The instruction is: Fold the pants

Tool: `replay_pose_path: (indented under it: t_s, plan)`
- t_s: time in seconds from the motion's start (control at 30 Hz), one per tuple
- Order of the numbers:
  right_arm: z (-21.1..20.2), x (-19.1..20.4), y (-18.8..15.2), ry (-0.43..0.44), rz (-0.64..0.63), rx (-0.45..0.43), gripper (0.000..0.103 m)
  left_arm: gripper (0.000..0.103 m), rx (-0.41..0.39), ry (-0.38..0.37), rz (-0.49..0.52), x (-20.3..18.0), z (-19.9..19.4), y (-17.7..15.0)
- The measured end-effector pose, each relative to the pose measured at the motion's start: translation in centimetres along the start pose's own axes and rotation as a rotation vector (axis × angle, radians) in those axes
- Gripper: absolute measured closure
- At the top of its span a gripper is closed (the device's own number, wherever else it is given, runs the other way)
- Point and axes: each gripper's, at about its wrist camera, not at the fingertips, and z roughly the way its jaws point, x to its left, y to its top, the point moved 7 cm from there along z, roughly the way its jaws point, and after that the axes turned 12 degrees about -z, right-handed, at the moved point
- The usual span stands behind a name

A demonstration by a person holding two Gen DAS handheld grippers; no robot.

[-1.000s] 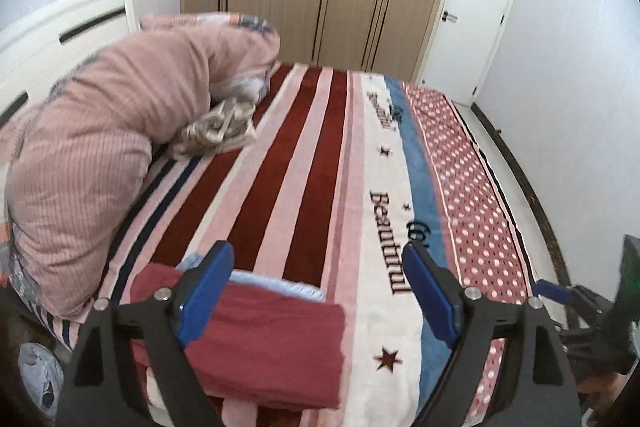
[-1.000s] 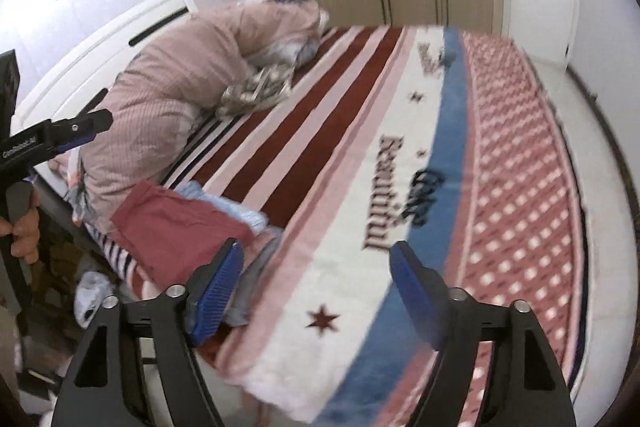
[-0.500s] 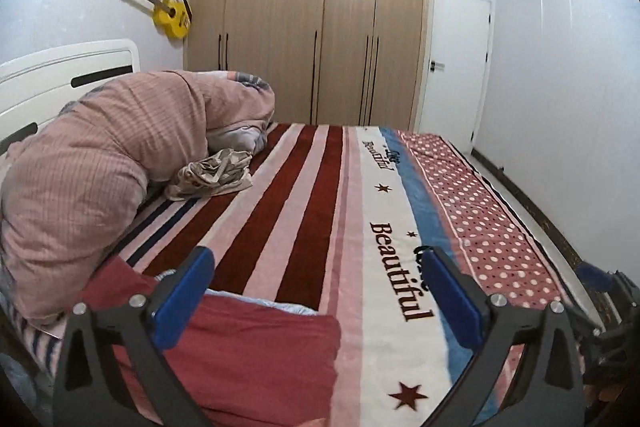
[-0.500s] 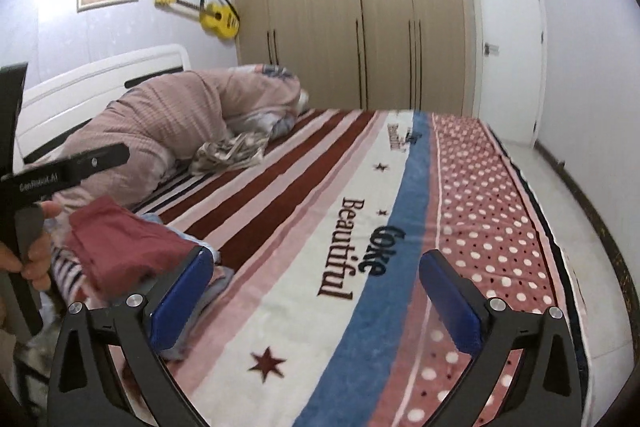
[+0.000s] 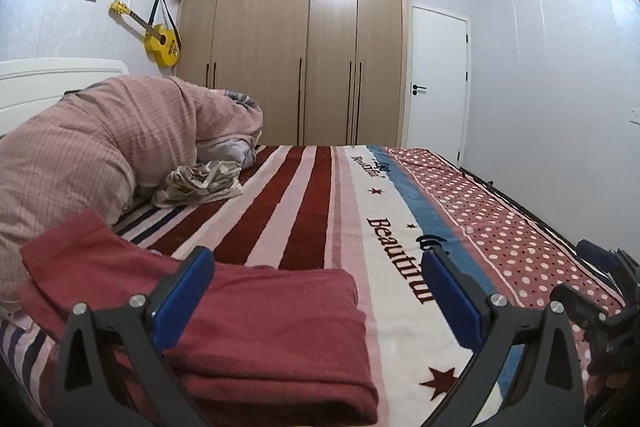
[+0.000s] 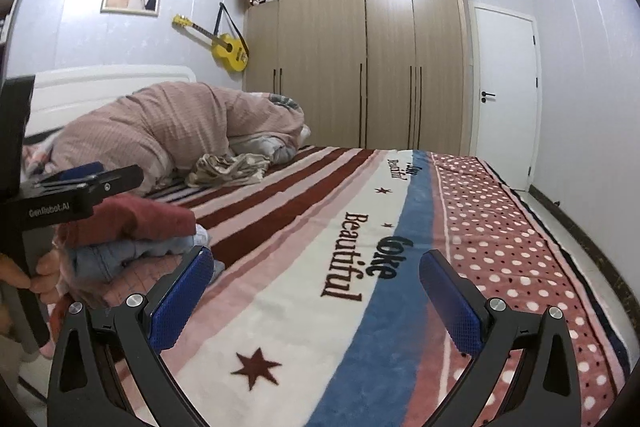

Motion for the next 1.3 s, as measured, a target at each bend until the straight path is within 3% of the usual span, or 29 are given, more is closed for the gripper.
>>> replay_pose_path:
  t_s: [0.37, 1.3]
  plan:
    - [-1.9, 0.4, -0.1, 0.029, 0.024, -0.022, 0.001, 0.001, -0.023, 0.006, 0.012, -0.4, -2.0, -0.4]
    - [-3.4, 0.3, 0.3, 0.008, 0.056, -0.029, 0.001, 0.001, -0.022, 0.007, 0.016, -0.3, -3.6, -0.5]
